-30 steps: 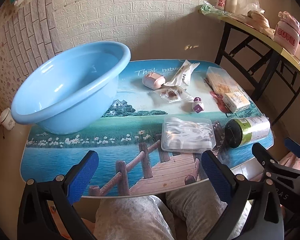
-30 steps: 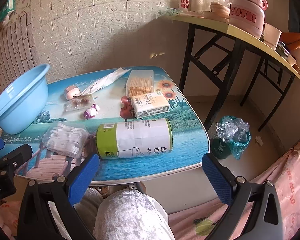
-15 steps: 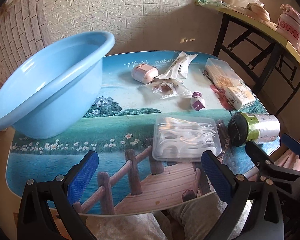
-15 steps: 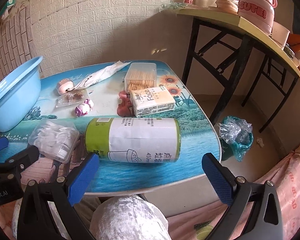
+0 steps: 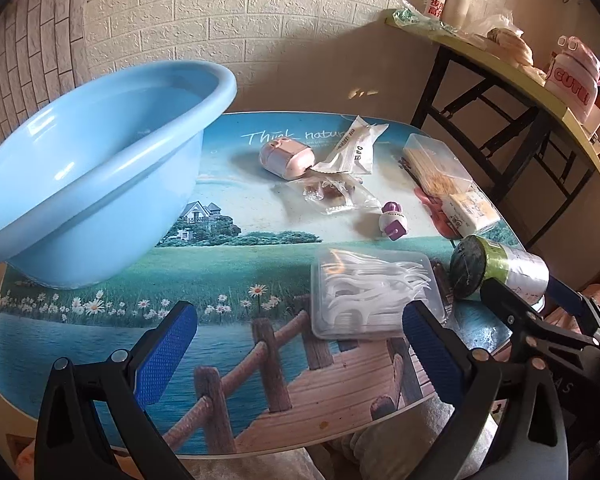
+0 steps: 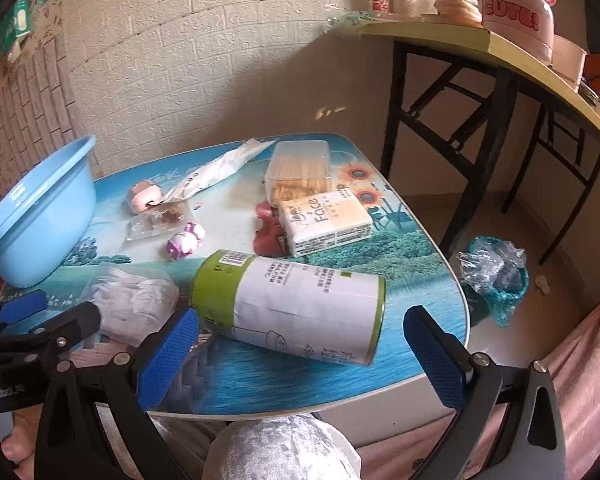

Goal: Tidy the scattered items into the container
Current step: 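Grasp the clear floss-pick box with the left tool while the right tool grasps the green-white canister, then lift both held items and carry them over the light blue basin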

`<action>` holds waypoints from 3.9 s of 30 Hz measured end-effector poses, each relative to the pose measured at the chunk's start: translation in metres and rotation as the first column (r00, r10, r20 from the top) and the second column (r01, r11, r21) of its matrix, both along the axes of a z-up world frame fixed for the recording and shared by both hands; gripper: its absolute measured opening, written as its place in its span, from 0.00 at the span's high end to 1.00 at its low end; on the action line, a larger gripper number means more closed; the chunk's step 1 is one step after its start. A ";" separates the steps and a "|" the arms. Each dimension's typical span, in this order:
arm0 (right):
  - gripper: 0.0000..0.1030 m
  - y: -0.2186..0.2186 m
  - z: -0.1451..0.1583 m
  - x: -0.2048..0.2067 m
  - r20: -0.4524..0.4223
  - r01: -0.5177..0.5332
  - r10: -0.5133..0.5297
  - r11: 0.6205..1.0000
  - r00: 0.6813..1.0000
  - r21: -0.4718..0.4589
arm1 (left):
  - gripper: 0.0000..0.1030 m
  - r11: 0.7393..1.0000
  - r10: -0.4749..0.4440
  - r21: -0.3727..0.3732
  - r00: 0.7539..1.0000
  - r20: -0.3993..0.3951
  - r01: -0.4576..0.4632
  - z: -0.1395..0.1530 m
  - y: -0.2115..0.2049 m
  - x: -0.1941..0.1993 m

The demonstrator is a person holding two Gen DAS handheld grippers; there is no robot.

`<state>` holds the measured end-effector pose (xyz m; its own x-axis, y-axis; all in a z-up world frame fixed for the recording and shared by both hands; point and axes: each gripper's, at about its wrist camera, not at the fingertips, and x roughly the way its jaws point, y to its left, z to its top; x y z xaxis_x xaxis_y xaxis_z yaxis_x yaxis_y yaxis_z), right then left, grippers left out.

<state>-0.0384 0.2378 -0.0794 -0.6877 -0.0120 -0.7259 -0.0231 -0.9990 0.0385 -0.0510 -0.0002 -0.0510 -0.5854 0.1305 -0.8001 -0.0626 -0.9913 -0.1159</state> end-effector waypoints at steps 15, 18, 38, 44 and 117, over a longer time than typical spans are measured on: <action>0.00 -0.014 -0.005 -0.014 -0.004 0.100 -0.100 0.995 0.995 0.030 | 0.00 0.999 0.004 0.034 1.000 -0.008 -0.004 0.003 -0.010 0.009; 0.05 -0.010 -0.005 -0.012 -0.028 0.095 -0.094 0.995 0.995 0.019 | 0.00 0.999 0.002 0.034 1.000 -0.008 -0.002 0.003 -0.009 0.009; 0.06 0.033 -0.006 -0.008 -0.059 -0.064 0.063 0.998 0.996 -0.020 | 0.00 1.000 -0.010 -0.014 1.000 0.006 0.010 -0.015 0.045 -0.011; 0.06 0.044 -0.008 -0.009 -0.094 -0.130 0.125 0.991 0.988 -0.044 | 0.00 0.999 0.021 -0.043 1.000 0.005 -0.020 -0.023 0.053 -0.018; 0.05 0.005 0.089 0.050 -0.248 -0.036 0.025 0.999 0.969 -0.040 | 0.23 0.997 0.081 0.010 0.926 -0.368 -0.083 0.105 -0.017 0.051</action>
